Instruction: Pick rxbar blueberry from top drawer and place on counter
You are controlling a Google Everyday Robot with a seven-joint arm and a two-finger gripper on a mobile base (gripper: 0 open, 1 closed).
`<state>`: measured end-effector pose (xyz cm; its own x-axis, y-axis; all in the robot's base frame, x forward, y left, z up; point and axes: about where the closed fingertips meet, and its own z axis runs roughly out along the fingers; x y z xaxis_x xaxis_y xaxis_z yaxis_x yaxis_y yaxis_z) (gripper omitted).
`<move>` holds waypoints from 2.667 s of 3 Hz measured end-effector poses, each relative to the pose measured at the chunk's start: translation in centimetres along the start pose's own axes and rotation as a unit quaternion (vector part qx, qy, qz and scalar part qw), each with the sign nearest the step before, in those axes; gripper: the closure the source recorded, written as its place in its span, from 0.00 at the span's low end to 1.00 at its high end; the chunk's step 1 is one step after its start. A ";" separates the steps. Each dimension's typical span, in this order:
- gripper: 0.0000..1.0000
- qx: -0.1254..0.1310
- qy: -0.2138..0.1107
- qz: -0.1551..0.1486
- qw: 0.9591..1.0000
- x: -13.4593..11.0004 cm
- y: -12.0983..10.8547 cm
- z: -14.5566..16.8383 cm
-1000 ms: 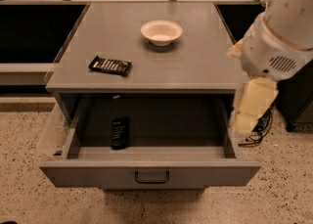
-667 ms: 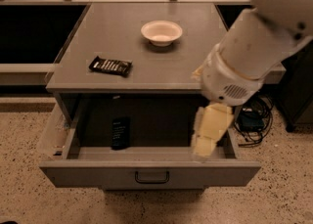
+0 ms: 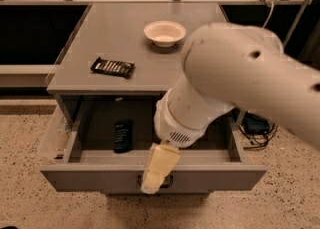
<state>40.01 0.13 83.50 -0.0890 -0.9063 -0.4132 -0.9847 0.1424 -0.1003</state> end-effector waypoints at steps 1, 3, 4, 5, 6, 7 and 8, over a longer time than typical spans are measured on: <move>0.00 0.045 0.010 0.015 0.999 -1.0 0.6 3.9; 0.00 0.079 -0.013 0.047 0.996 -1.8 -0.9 4.1; 0.00 0.061 -0.044 0.063 0.995 -1.8 -2.6 6.3; 0.00 0.021 -0.081 0.075 0.994 -3.2 -6.8 10.5; 0.00 0.006 -0.101 0.079 0.992 -4.8 -9.8 13.1; 0.00 0.002 -0.104 0.081 0.991 -5.0 -10.1 13.6; 0.00 0.021 -0.101 0.093 0.990 -4.6 -9.7 13.2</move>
Offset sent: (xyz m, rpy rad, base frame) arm -0.0016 0.0214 -0.0278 -0.0212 -0.0506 -0.0508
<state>51.90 8.16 74.39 -0.2329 -0.7655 -0.5998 -0.9466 0.3198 -0.0406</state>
